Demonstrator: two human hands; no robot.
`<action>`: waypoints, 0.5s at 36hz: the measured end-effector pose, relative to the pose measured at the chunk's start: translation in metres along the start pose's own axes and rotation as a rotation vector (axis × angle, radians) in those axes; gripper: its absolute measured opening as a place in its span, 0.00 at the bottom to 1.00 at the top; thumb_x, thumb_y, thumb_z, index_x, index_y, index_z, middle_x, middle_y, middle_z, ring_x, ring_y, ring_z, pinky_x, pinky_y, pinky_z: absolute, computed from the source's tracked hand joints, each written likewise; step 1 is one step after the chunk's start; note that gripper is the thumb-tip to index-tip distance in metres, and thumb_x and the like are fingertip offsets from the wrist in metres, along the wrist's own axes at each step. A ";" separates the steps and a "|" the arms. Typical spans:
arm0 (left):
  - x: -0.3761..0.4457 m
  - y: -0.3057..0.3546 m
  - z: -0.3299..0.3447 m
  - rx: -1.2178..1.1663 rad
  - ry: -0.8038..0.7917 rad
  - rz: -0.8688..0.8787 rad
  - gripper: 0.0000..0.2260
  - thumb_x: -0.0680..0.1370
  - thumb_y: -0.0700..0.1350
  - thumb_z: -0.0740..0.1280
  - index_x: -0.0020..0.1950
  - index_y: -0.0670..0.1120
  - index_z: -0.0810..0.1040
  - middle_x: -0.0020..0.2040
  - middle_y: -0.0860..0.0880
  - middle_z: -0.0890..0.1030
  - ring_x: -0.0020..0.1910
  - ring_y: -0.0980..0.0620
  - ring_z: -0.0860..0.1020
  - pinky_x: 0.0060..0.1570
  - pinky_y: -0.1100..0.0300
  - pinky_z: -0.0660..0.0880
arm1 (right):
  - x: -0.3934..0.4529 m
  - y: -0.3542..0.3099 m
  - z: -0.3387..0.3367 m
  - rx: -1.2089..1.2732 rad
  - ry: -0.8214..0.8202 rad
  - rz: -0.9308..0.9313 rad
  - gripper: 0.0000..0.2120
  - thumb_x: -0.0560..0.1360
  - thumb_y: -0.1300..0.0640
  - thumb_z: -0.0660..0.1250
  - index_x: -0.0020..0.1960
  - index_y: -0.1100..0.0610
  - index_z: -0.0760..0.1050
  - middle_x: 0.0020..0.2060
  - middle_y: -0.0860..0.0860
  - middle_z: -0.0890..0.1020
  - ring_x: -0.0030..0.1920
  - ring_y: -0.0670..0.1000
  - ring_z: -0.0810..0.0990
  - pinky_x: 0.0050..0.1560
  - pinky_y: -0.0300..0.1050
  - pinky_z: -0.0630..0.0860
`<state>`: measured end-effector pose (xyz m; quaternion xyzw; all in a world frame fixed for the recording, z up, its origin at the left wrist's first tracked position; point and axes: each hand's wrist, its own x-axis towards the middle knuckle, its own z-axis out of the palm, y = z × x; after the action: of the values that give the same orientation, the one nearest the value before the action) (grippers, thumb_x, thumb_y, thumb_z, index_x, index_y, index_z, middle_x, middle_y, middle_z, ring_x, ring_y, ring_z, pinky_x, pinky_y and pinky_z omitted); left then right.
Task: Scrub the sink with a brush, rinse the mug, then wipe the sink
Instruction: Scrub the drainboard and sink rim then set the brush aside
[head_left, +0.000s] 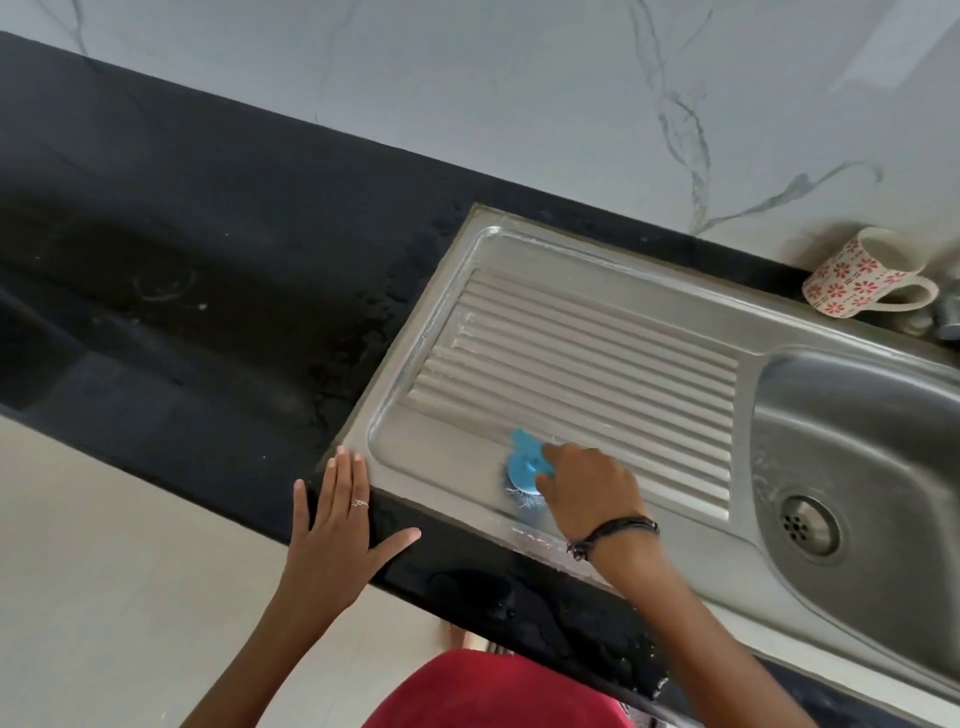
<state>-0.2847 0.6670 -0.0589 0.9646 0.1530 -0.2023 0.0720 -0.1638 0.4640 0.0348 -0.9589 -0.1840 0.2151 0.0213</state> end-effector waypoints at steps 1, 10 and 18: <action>0.000 0.000 0.000 0.000 0.000 -0.001 0.45 0.75 0.71 0.41 0.67 0.33 0.69 0.65 0.35 0.73 0.63 0.37 0.73 0.59 0.37 0.65 | 0.004 -0.006 0.001 0.020 -0.003 -0.008 0.13 0.80 0.57 0.54 0.62 0.54 0.70 0.54 0.53 0.79 0.54 0.55 0.78 0.46 0.43 0.69; 0.002 0.005 -0.003 0.020 -0.001 -0.050 0.45 0.75 0.71 0.40 0.67 0.34 0.70 0.65 0.36 0.74 0.63 0.39 0.74 0.59 0.41 0.65 | 0.068 -0.105 0.008 0.161 0.089 -0.242 0.14 0.80 0.57 0.55 0.63 0.58 0.70 0.53 0.58 0.80 0.52 0.58 0.78 0.43 0.46 0.71; -0.012 0.029 -0.006 -0.064 0.091 -0.006 0.30 0.80 0.60 0.46 0.74 0.40 0.61 0.73 0.43 0.65 0.72 0.46 0.64 0.67 0.43 0.62 | 0.011 -0.020 0.019 0.164 -0.046 -0.219 0.19 0.80 0.51 0.54 0.71 0.49 0.63 0.60 0.55 0.77 0.59 0.57 0.76 0.55 0.48 0.72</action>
<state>-0.2839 0.6376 -0.0460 0.9695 0.1654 -0.1536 0.0952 -0.1691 0.4856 0.0149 -0.9230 -0.2697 0.2475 0.1186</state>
